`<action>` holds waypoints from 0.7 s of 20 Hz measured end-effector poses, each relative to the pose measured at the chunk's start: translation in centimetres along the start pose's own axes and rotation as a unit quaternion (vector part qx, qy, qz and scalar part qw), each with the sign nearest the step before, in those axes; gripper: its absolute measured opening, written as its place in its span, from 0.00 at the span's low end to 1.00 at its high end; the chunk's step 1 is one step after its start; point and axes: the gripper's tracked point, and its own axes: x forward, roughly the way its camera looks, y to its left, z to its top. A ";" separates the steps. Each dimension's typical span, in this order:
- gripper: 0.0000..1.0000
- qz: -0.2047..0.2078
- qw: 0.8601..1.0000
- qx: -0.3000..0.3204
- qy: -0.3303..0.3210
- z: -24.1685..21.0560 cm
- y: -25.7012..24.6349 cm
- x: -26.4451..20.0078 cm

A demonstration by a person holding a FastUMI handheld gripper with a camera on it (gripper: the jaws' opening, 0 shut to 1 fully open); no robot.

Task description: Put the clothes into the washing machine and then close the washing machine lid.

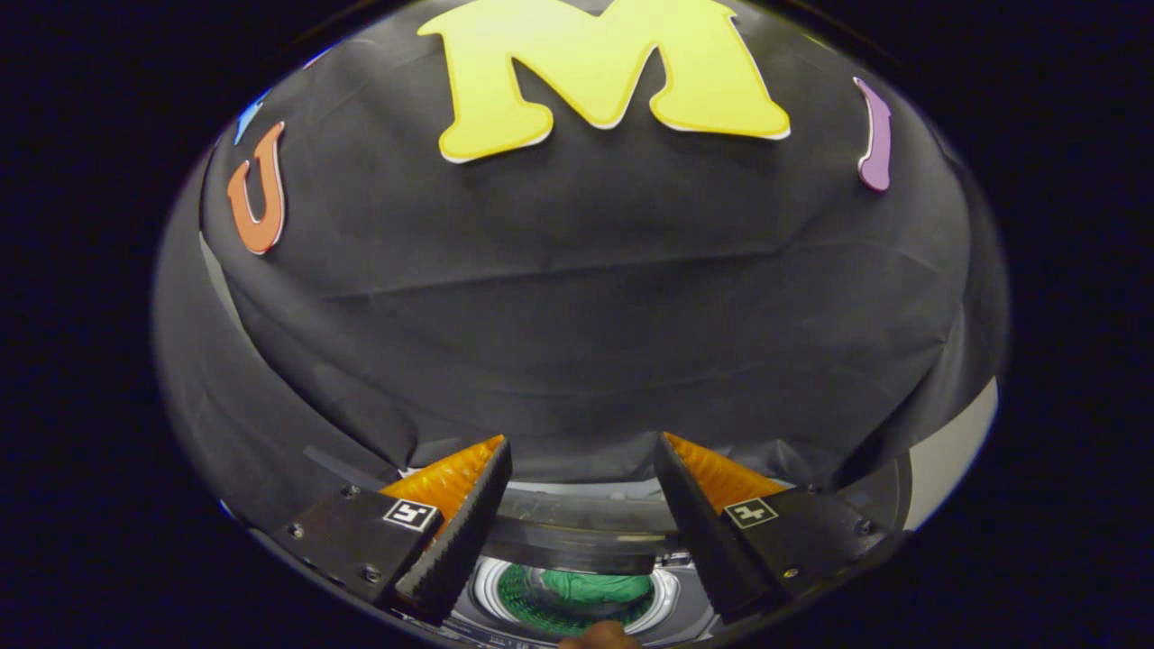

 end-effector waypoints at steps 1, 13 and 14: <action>1.00 -0.002 1.000 0.000 -0.001 -0.2 0.0 0.1; 1.00 0.003 0.996 -0.019 -0.089 -0.2 0.3 -1.4; 1.00 0.002 0.996 -0.018 -0.090 -0.3 0.3 -1.6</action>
